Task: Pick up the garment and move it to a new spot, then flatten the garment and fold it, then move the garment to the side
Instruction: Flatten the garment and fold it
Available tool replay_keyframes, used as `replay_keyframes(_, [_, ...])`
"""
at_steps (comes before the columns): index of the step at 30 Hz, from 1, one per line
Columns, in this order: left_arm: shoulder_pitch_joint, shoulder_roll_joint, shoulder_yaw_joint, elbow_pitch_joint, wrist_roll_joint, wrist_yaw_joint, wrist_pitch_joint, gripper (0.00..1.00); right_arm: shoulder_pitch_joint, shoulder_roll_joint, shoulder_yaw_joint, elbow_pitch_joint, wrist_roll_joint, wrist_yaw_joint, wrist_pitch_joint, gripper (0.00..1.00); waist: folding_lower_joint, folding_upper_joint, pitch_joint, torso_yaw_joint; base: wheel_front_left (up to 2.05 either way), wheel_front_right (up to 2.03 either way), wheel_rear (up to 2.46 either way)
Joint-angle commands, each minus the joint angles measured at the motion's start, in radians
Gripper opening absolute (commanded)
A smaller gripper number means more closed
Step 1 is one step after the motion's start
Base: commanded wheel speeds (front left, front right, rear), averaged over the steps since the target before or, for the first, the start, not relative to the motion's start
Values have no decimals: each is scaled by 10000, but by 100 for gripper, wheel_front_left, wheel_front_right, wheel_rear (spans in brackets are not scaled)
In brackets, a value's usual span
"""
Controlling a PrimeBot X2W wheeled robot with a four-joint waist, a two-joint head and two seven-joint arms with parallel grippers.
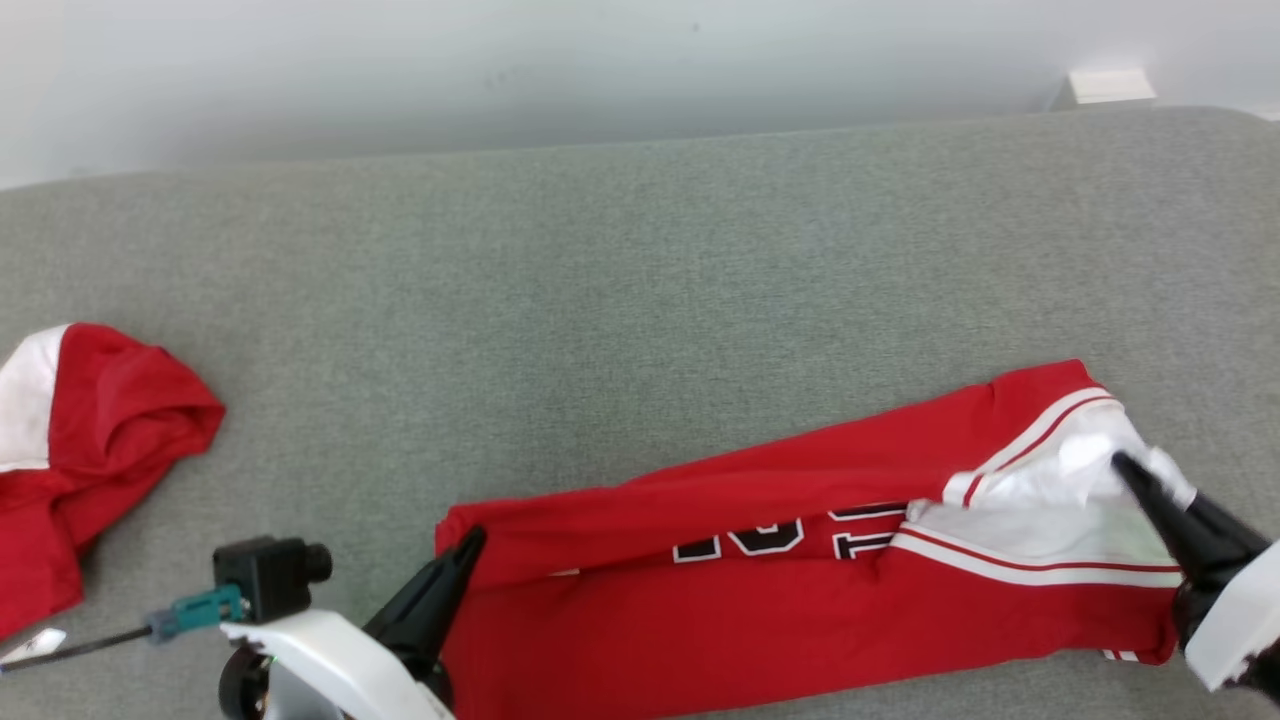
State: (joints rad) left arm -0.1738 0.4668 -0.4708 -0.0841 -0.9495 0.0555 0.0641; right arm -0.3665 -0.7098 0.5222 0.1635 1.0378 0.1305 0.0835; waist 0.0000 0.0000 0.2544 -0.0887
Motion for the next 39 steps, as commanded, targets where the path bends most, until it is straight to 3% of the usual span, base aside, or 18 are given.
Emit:
replay_keyframes(1, [373,148,28,31,260,179,-245,0,429,96,37,82,-215,2,-188,33,0,0,-147,-188,0,0,0])
replay_keyframes(2, [479,126,21,87,318,260,-310,0,590,95,52,193,-316,0,-167,98,0,0,-160,-202,0,0,0])
replay_keyframes(3, [548,173,-11,126,465,337,-348,39,730,85,64,291,-410,0,-60,100,0,0,-172,-214,0,0,0])
replay_keyframes(4, [548,173,-11,126,465,337,-348,39,730,85,64,291,-410,0,-60,100,0,0,-172,-214,0,0,0])
replay_keyframes(5, [545,257,-13,199,660,441,-471,100,777,106,-50,338,-500,2,-105,100,0,0,-176,-224,0,0,0])
replay_keyframes(14, [843,347,199,268,3081,1531,-2932,100,1428,-51,-1637,-33,387,0,884,100,0,0,-328,-282,0,0,0])
replay_keyframes(20, [1384,-490,583,-226,4717,2157,-3293,100,1092,233,-1889,272,219,0,2500,100,0,0,-236,-85,0,0,0])
replay_keyframes(24, [1673,-1351,980,-534,5788,1968,-3285,100,631,893,-1902,1040,-63,2,3395,100,0,0,-66,239,0,0,0])
replay_keyframes(29, [1910,-2368,1435,-474,6718,1284,-3281,100,357,1639,-1879,1957,77,3,4492,100,0,0,6,771,0,0,0])
replay_keyframes(34, [2247,-3089,1988,-205,7221,534,-3282,100,246,2603,-1905,2276,554,26,4815,100,0,0,-74,1089,0,0,0])
replay_keyframes(35, [2250,-3179,2067,-159,7374,378,-3282,100,242,2689,-1843,2312,574,26,4893,86,0,0,-107,1131,0,0,0])
replay_keyframes(36, [2276,-3256,2142,-88,7448,253,-3283,100,234,2734,-1785,2277,532,28,4848,22,0,0,-152,1167,0,0,0])
replay_keyframes(37, [2345,-3320,2246,-19,7517,140,-3283,100,223,2770,-1820,2243,587,28,4709,0,0,0,-199,1193,0,0,0])
replay_keyframes(39, [2412,-3436,2480,28,7666,-76,-3283,100,232,2684,-1937,2140,711,26,4476,0,0,0,-305,1195,0,0,0])
